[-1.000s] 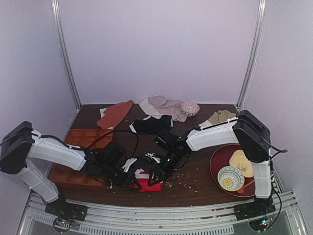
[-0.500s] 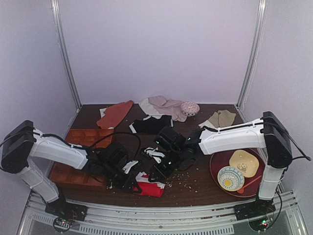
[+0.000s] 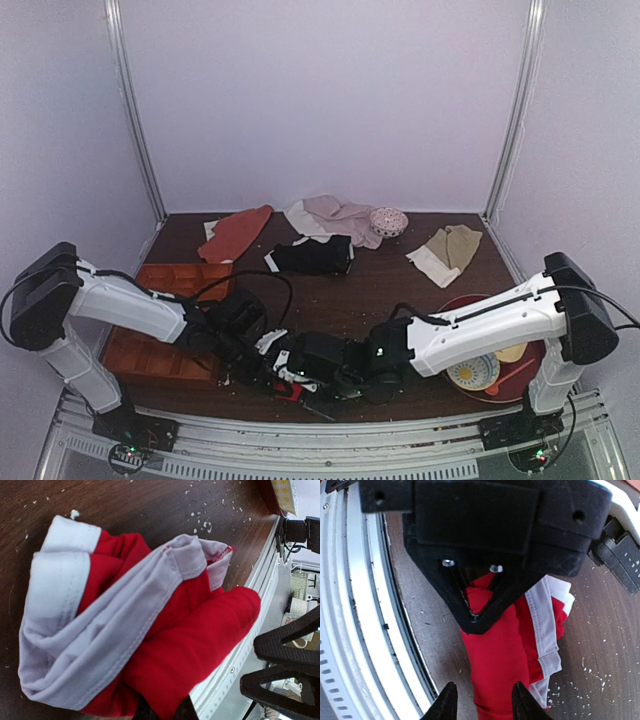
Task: Roll the underwear
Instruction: Roll the underwear at the center of the board.
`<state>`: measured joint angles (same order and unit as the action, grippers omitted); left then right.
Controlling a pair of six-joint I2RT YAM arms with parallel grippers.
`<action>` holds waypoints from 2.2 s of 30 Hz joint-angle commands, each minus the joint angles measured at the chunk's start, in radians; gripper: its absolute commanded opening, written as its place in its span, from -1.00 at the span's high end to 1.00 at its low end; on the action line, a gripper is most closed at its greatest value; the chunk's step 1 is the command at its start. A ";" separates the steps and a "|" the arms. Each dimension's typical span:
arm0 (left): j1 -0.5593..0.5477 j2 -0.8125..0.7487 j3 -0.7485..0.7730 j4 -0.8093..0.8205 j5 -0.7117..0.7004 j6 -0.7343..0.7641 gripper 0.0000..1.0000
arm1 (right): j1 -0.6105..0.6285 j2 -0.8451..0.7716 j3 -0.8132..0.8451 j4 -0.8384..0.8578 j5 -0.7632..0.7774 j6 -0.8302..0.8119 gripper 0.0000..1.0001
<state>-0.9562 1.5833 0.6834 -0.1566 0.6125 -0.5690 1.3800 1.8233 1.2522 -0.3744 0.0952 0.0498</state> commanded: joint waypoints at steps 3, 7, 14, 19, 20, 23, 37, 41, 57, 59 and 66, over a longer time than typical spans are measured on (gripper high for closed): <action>0.010 0.029 0.007 -0.071 0.011 -0.003 1.00 | 0.037 0.053 -0.010 0.014 0.226 -0.115 0.24; 0.011 0.037 0.011 -0.075 0.016 -0.001 1.00 | 0.045 0.093 -0.008 0.029 0.245 -0.149 0.22; 0.012 0.042 0.008 -0.073 0.025 -0.003 1.00 | 0.061 0.140 -0.017 0.071 0.266 -0.187 0.22; 0.013 0.048 0.004 -0.073 0.029 -0.004 1.00 | 0.085 0.170 -0.033 0.087 0.270 -0.206 0.21; 0.014 0.050 0.006 -0.074 0.030 -0.004 1.00 | 0.090 0.175 -0.036 0.089 0.271 -0.208 0.20; 0.014 0.049 0.005 -0.070 0.032 -0.005 1.00 | 0.095 0.185 -0.039 0.090 0.278 -0.209 0.17; 0.020 0.054 0.007 -0.073 0.044 0.000 1.00 | 0.102 0.219 -0.074 0.073 0.287 -0.232 0.03; 0.021 0.055 0.011 -0.074 0.046 0.000 1.00 | 0.102 0.225 -0.095 0.077 0.296 -0.236 -0.06; 0.022 0.060 0.017 -0.082 0.051 0.004 1.00 | 0.100 0.215 -0.088 0.091 0.278 -0.216 0.74; 0.023 0.052 0.023 -0.093 0.040 0.004 1.00 | 0.096 0.202 -0.089 0.091 0.253 -0.205 0.80; 0.082 -0.037 0.033 -0.171 0.001 0.023 0.55 | 0.034 0.153 -0.072 0.066 0.111 -0.138 0.90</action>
<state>-0.9218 1.6066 0.7128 -0.2314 0.6643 -0.5507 1.4555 1.9789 1.1980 -0.1944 0.3729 -0.1452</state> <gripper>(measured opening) 0.186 0.248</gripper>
